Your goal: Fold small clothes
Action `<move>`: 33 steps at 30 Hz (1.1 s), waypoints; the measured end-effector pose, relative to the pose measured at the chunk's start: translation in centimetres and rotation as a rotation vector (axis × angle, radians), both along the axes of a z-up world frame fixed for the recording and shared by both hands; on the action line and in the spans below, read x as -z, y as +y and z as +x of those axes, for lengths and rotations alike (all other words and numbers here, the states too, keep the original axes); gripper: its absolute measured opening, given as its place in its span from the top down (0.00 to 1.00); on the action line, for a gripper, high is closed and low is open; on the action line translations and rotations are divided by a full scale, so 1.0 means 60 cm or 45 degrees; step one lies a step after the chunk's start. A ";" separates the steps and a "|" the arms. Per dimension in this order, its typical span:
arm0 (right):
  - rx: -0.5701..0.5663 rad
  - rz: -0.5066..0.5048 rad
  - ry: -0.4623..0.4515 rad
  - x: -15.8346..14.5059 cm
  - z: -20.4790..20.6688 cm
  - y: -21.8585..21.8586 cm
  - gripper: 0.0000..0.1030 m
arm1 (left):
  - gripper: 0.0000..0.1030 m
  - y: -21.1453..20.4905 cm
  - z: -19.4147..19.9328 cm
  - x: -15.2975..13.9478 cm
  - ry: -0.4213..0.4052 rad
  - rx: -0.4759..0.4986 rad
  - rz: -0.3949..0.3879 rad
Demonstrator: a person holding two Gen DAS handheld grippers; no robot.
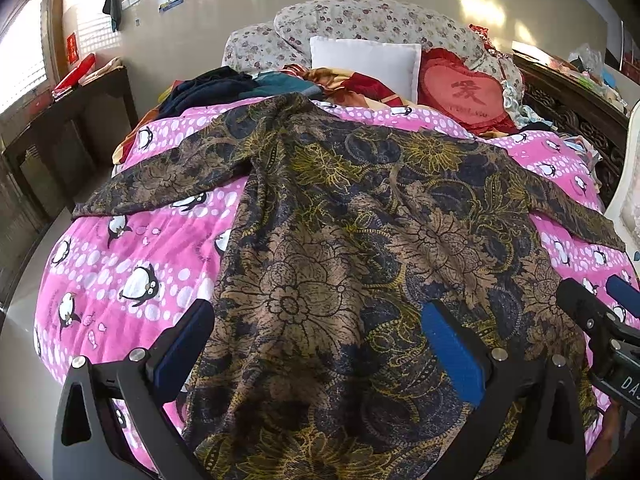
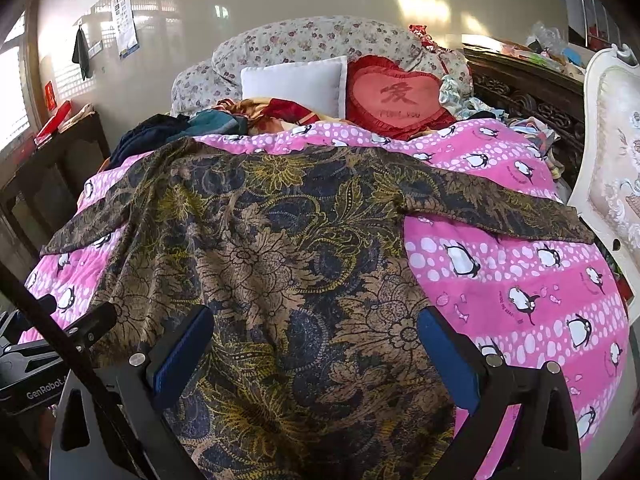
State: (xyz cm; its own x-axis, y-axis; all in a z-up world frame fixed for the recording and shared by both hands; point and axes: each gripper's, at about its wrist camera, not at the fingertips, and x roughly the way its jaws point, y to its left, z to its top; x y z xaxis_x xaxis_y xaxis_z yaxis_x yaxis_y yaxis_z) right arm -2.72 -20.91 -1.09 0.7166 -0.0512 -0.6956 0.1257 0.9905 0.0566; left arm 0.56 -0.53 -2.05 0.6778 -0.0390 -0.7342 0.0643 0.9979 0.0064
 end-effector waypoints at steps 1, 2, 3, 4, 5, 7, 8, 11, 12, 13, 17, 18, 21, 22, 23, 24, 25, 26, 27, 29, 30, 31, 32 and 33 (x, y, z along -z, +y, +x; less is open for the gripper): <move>-0.001 0.000 0.000 0.001 0.000 0.000 0.00 | 0.00 0.000 0.000 0.000 0.000 0.000 0.000; -0.001 0.000 0.001 0.001 0.001 0.000 0.00 | 0.00 0.000 -0.001 -0.001 -0.001 0.000 -0.002; 0.000 0.000 0.003 0.003 0.001 0.000 0.00 | 0.00 0.000 -0.001 -0.001 0.000 0.002 -0.002; 0.001 0.001 0.005 0.002 0.003 0.000 0.00 | 0.00 -0.001 0.001 0.001 0.001 0.002 -0.001; 0.000 0.003 0.007 0.004 0.003 0.000 0.00 | 0.00 -0.001 0.002 0.003 0.003 0.002 -0.001; -0.003 0.005 0.012 0.006 0.005 0.000 0.00 | 0.00 -0.001 0.005 0.005 0.009 0.002 -0.004; -0.003 0.006 0.014 0.006 0.005 0.000 0.00 | 0.00 -0.002 0.006 0.007 0.010 0.002 -0.004; -0.004 0.006 0.017 0.005 0.008 -0.002 0.00 | 0.00 -0.003 0.008 0.008 0.013 0.001 -0.001; -0.002 0.006 0.019 0.006 0.009 -0.002 0.00 | 0.00 -0.003 0.010 0.009 0.017 0.001 -0.001; -0.002 0.007 0.021 0.006 0.009 -0.002 0.00 | 0.00 -0.003 0.011 0.010 0.021 0.001 -0.002; -0.005 0.011 0.035 0.009 0.015 -0.001 0.00 | 0.00 -0.002 0.016 0.015 0.031 -0.002 0.000; -0.006 0.011 0.036 0.010 0.017 -0.001 0.00 | 0.00 -0.002 0.017 0.016 0.033 -0.001 -0.001; -0.009 0.009 0.039 0.011 0.022 0.000 0.00 | 0.00 -0.004 0.019 0.018 0.034 0.000 0.003; -0.009 0.008 0.040 0.011 0.023 0.000 0.00 | 0.00 -0.005 0.021 0.019 0.036 0.000 0.005; -0.009 0.009 0.044 0.012 0.024 0.000 0.00 | 0.00 -0.005 0.022 0.021 0.039 0.001 0.005; -0.009 0.009 0.046 0.013 0.026 0.000 0.00 | 0.00 -0.005 0.024 0.022 0.042 0.001 0.004; -0.010 0.011 0.049 0.014 0.029 -0.001 0.00 | 0.00 -0.006 0.025 0.024 0.045 0.000 0.005; -0.010 0.012 0.051 0.015 0.031 -0.001 0.00 | 0.00 -0.005 0.027 0.025 0.048 -0.001 0.005; -0.011 0.013 0.053 0.016 0.032 -0.001 0.00 | 0.00 -0.005 0.028 0.026 0.049 -0.002 0.005; -0.015 0.013 0.054 0.017 0.036 -0.001 0.00 | 0.00 -0.006 0.031 0.028 0.052 -0.006 0.005; -0.015 0.011 0.054 0.017 0.038 0.000 0.00 | 0.00 -0.006 0.033 0.029 0.055 -0.006 0.004; -0.015 0.010 0.055 0.018 0.040 0.000 0.00 | 0.00 -0.005 0.035 0.030 0.058 -0.007 0.004; -0.017 0.010 0.057 0.019 0.043 0.000 0.00 | 0.00 -0.006 0.036 0.031 0.060 -0.008 0.005; -0.019 0.010 0.058 0.020 0.044 0.001 0.00 | 0.00 -0.006 0.038 0.032 0.062 -0.009 0.005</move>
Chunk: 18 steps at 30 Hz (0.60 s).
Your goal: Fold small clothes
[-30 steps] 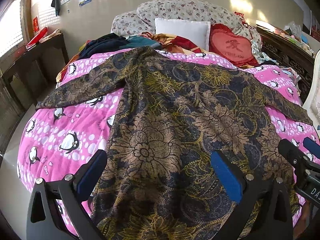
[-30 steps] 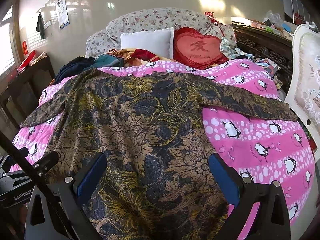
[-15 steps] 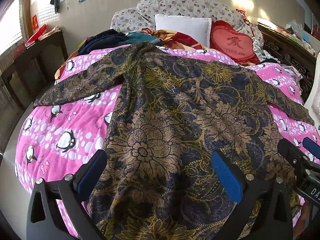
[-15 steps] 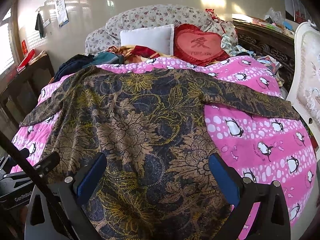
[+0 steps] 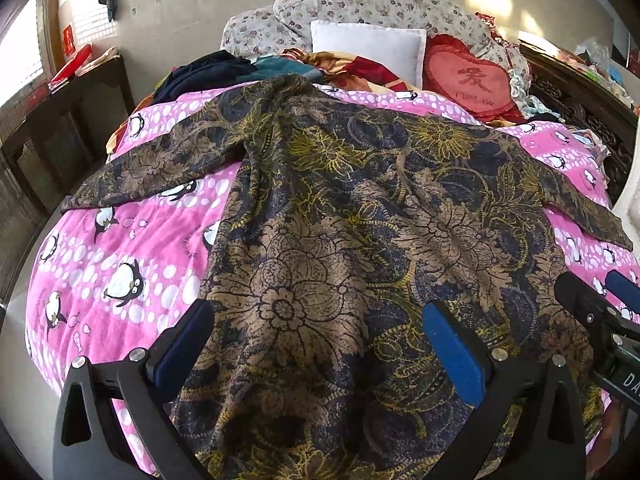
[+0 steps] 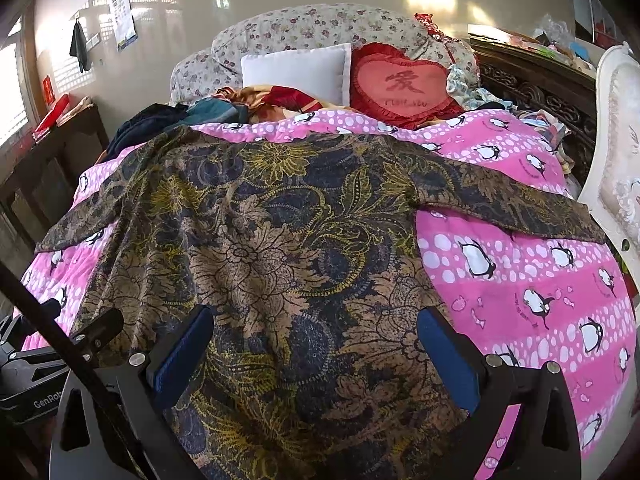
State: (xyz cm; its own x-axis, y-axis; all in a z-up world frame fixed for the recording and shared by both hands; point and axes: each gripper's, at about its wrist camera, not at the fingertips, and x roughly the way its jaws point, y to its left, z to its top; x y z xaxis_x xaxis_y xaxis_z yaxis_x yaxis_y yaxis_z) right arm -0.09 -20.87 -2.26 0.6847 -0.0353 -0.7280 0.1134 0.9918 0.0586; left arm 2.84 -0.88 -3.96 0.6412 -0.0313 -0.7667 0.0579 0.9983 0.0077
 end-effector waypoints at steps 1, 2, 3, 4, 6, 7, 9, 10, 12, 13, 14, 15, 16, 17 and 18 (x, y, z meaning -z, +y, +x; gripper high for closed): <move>-0.001 -0.001 0.002 0.001 0.003 0.000 0.00 | 0.00 0.000 0.002 0.001 0.002 -0.001 0.001; -0.002 -0.003 0.004 0.002 0.006 0.001 0.00 | 0.00 0.000 0.003 0.002 0.004 -0.001 0.001; -0.003 -0.003 0.005 0.003 0.007 0.001 0.00 | 0.00 0.000 0.005 0.003 0.007 -0.001 0.001; -0.006 -0.005 0.008 0.004 0.009 0.002 0.00 | 0.00 0.000 0.007 0.004 0.009 -0.001 0.002; -0.006 -0.006 0.010 0.006 0.012 0.002 0.00 | 0.00 -0.001 0.009 0.006 0.013 -0.002 0.004; -0.007 -0.006 0.011 0.006 0.014 0.002 0.00 | 0.00 -0.001 0.011 0.007 0.014 -0.002 0.004; -0.006 -0.005 0.013 0.008 0.018 0.001 0.00 | 0.00 -0.001 0.014 0.008 0.015 -0.001 0.007; -0.005 -0.007 0.012 0.008 0.021 0.000 0.00 | 0.00 -0.002 0.015 0.008 0.015 -0.001 0.009; -0.001 -0.011 0.010 0.007 0.023 0.000 0.00 | 0.00 -0.001 0.017 0.008 0.014 -0.004 0.009; 0.002 -0.012 0.010 0.007 0.025 -0.001 0.00 | 0.00 -0.001 0.018 0.009 0.015 -0.005 0.009; 0.005 -0.011 0.010 0.008 0.026 -0.003 0.00 | 0.00 0.000 0.019 0.009 0.017 -0.005 0.007; 0.007 -0.009 0.010 0.008 0.027 -0.003 0.00 | 0.00 0.000 0.020 0.009 0.019 -0.005 0.008; 0.007 -0.005 0.010 0.009 0.028 -0.004 0.00 | 0.00 -0.001 0.021 0.009 0.021 -0.005 0.008; 0.007 -0.004 0.012 0.010 0.029 -0.004 0.00 | 0.00 -0.001 0.022 0.010 0.023 -0.006 0.009; 0.007 -0.004 0.015 0.011 0.030 -0.004 0.00 | 0.00 -0.001 0.023 0.009 0.024 -0.007 0.008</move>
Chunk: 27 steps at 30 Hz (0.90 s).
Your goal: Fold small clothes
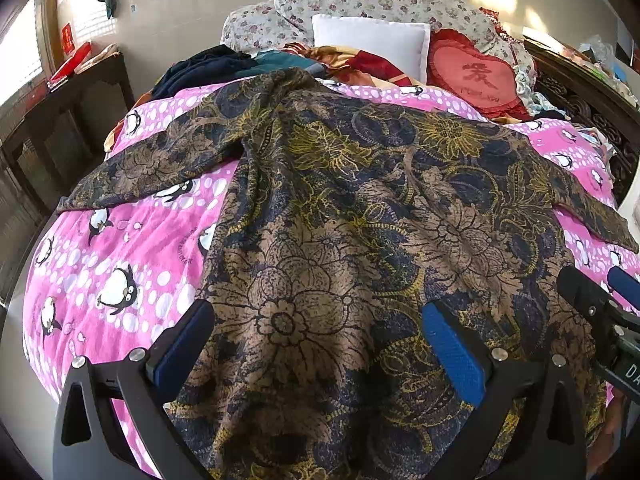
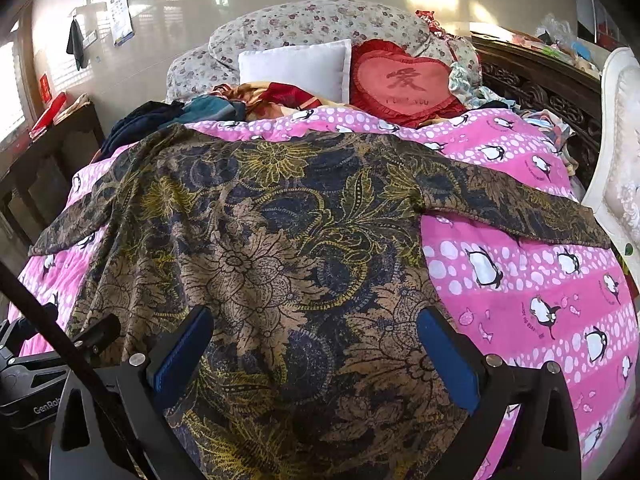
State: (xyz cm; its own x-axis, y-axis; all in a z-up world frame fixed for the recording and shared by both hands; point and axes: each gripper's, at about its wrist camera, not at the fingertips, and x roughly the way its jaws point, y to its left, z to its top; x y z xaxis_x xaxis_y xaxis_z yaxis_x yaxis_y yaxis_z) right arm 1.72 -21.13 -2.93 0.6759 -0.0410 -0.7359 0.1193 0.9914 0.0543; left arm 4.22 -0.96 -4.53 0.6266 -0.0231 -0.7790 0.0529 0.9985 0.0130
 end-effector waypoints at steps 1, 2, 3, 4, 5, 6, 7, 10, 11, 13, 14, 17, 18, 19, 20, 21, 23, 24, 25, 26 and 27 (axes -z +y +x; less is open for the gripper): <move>-0.002 -0.002 0.004 0.001 0.001 0.000 0.00 | 0.00 0.000 0.001 0.000 0.001 0.000 -0.002; -0.003 -0.003 0.005 0.002 0.001 0.001 0.00 | 0.00 0.000 0.001 0.000 0.001 0.001 -0.001; -0.005 -0.004 0.007 0.003 0.002 0.001 0.00 | 0.00 -0.001 0.001 0.000 0.000 0.000 0.000; -0.006 -0.004 0.008 0.004 0.002 0.001 0.00 | 0.00 0.000 0.001 0.000 0.000 0.000 0.001; -0.008 -0.005 0.010 0.004 0.003 0.002 0.00 | 0.00 0.000 0.001 0.000 0.000 0.000 0.001; -0.011 -0.005 0.011 0.005 0.004 0.003 0.00 | 0.00 0.000 0.002 0.001 0.001 0.001 0.001; -0.013 -0.007 0.012 0.005 0.005 0.004 0.00 | 0.00 0.000 0.003 0.001 0.002 0.001 -0.001; -0.021 -0.019 0.015 0.007 0.011 0.009 0.00 | 0.00 0.000 0.006 0.003 0.010 -0.002 -0.011; -0.022 -0.022 0.017 0.007 0.014 0.010 0.00 | 0.00 0.001 0.007 0.003 0.012 -0.003 -0.014; -0.025 -0.020 0.020 0.008 0.019 0.013 0.00 | 0.00 0.003 0.010 0.005 0.013 -0.010 -0.019; -0.028 -0.020 0.022 0.009 0.023 0.014 0.00 | 0.00 0.005 0.012 0.005 0.014 -0.012 -0.022; -0.031 -0.029 0.029 0.013 0.031 0.020 0.00 | 0.00 0.009 0.016 0.006 0.019 -0.016 -0.029; -0.033 -0.031 0.031 0.013 0.033 0.021 0.00 | 0.00 0.011 0.017 0.007 0.020 -0.018 -0.031; -0.037 -0.035 0.034 0.014 0.036 0.023 0.00 | 0.00 0.013 0.018 0.007 0.021 -0.019 -0.034; -0.040 -0.041 0.039 0.016 0.039 0.026 0.00 | 0.00 0.015 0.019 0.007 0.023 -0.021 -0.037; -0.041 -0.044 0.041 0.017 0.042 0.027 0.00 | 0.00 0.017 0.021 0.007 0.024 -0.022 -0.040; -0.051 -0.051 0.043 0.017 0.049 0.034 0.00 | 0.00 0.024 0.022 0.005 0.024 -0.025 -0.045; -0.058 -0.053 0.043 0.017 0.052 0.037 0.00 | 0.00 0.027 0.023 0.004 0.023 -0.028 -0.049; -0.063 -0.055 0.044 0.017 0.055 0.041 0.00 | 0.00 0.032 0.024 0.003 0.023 -0.032 -0.053; -0.073 -0.057 0.043 0.017 0.060 0.046 0.00 | 0.00 0.037 0.025 0.001 0.024 -0.034 -0.056; -0.080 -0.057 0.042 0.017 0.062 0.050 0.00 | 0.00 0.043 0.027 -0.001 0.027 -0.037 -0.061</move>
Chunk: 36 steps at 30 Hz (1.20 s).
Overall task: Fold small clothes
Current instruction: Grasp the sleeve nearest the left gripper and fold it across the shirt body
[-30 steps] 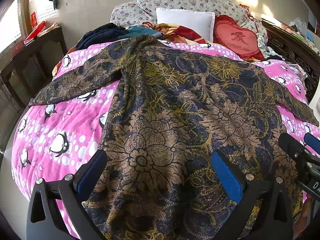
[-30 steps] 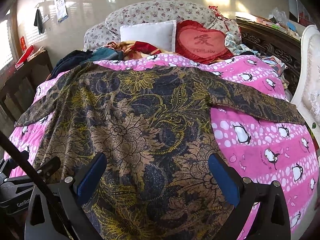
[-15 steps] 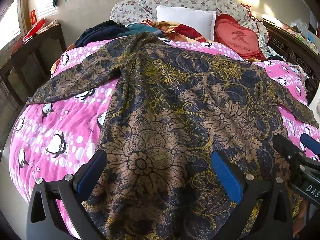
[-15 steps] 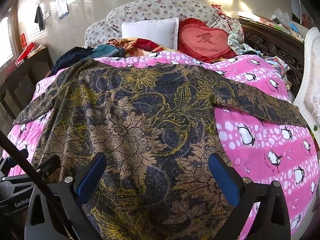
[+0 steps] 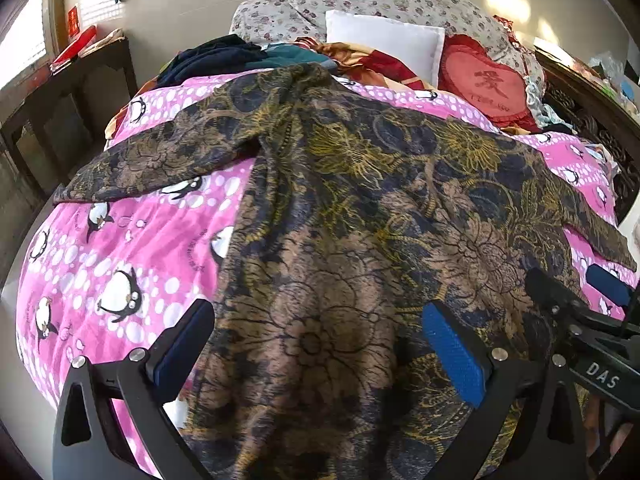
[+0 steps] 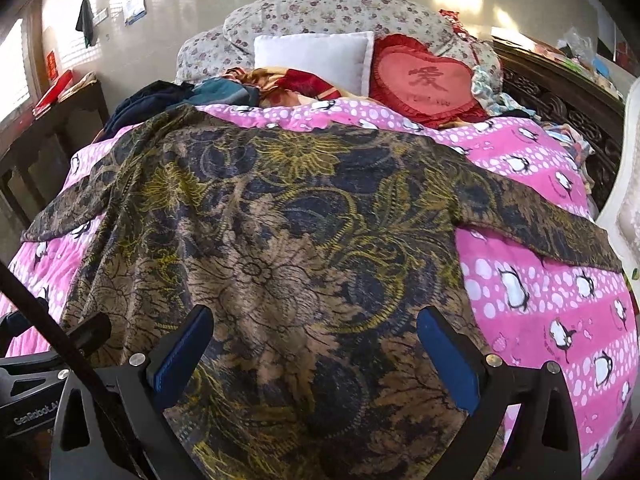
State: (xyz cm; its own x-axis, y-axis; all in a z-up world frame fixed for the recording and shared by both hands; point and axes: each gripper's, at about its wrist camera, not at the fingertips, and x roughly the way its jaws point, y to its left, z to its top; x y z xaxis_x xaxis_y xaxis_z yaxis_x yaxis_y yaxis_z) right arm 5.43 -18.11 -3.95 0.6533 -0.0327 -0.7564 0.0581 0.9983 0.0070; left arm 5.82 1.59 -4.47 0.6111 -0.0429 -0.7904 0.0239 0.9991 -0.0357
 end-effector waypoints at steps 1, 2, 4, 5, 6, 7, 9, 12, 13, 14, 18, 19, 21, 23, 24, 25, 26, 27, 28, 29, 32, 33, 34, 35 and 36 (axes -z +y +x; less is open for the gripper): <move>-0.014 0.004 -0.001 -0.001 0.006 0.008 0.00 | 0.00 0.008 0.002 -0.003 0.002 -0.004 -0.007; -0.023 0.008 -0.002 -0.002 0.008 0.013 0.00 | 0.00 0.018 0.003 -0.007 0.004 -0.012 -0.021; -0.064 0.026 -0.008 -0.006 0.021 0.034 0.00 | 0.00 0.049 0.006 -0.018 0.004 -0.046 -0.069; -0.087 0.031 -0.011 -0.008 0.027 0.046 0.00 | 0.00 0.065 0.008 -0.023 0.002 -0.067 -0.092; -0.106 0.036 -0.015 -0.009 0.032 0.055 0.00 | 0.00 0.086 0.010 -0.028 -0.004 -0.095 -0.111; -0.142 0.047 -0.020 -0.012 0.040 0.072 0.00 | 0.00 0.107 0.012 -0.033 -0.014 -0.130 -0.125; -0.218 0.077 -0.017 -0.016 0.054 0.104 0.00 | 0.00 0.158 0.018 -0.040 -0.034 -0.226 -0.146; -0.331 0.130 -0.019 -0.021 0.076 0.157 0.00 | 0.00 0.232 0.031 -0.043 -0.038 -0.348 -0.219; -0.366 0.129 -0.016 -0.022 0.086 0.181 0.00 | 0.00 0.259 0.036 -0.041 -0.034 -0.394 -0.249; -0.388 0.126 -0.020 -0.024 0.091 0.198 0.00 | 0.00 0.290 0.043 -0.039 -0.031 -0.448 -0.286; -0.504 0.122 -0.071 -0.037 0.124 0.268 0.00 | 0.00 0.388 0.064 -0.026 -0.054 -0.630 -0.413; -0.526 0.117 -0.078 -0.038 0.138 0.287 0.00 | 0.00 0.405 0.069 -0.022 -0.062 -0.662 -0.424; -0.561 0.116 -0.083 -0.039 0.163 0.317 0.00 | 0.00 0.440 0.085 -0.010 -0.060 -0.728 -0.440; -0.582 0.104 -0.084 -0.036 0.190 0.345 0.00 | 0.00 0.476 0.099 0.006 -0.048 -0.803 -0.494; -0.589 0.095 -0.086 -0.032 0.202 0.355 0.01 | 0.00 0.495 0.106 0.015 -0.040 -0.840 -0.539; -0.598 0.081 -0.091 -0.028 0.216 0.371 0.02 | 0.00 0.513 0.112 0.025 -0.036 -0.869 -0.598; -0.604 0.077 -0.089 -0.027 0.221 0.376 0.05 | 0.00 0.526 0.119 0.033 -0.033 -0.895 -0.654; -0.605 0.064 -0.081 -0.020 0.233 0.387 0.11 | 0.00 0.539 0.126 0.041 -0.032 -0.923 -0.706; -0.595 0.059 -0.071 -0.013 0.243 0.393 0.14 | 0.00 0.548 0.133 0.046 -0.037 -0.946 -0.740; -0.582 0.064 -0.060 -0.006 0.251 0.397 0.17 | 0.00 0.552 0.140 0.048 -0.046 -0.956 -0.749; -0.558 0.099 -0.014 0.018 0.274 0.399 0.18 | 0.00 0.555 0.169 0.049 -0.049 -0.957 -0.705; -0.551 0.096 -0.006 0.025 0.279 0.401 0.18 | 0.00 0.554 0.178 0.051 -0.044 -0.950 -0.700; -0.548 0.090 0.000 0.031 0.285 0.403 0.18 | 0.00 0.553 0.188 0.054 -0.034 -0.941 -0.696; -0.545 0.082 0.007 0.038 0.289 0.404 0.18 | 0.00 0.552 0.197 0.058 -0.022 -0.938 -0.684; -0.542 0.072 0.017 0.044 0.293 0.406 0.18 | 0.00 0.551 0.204 0.060 -0.018 -0.941 -0.670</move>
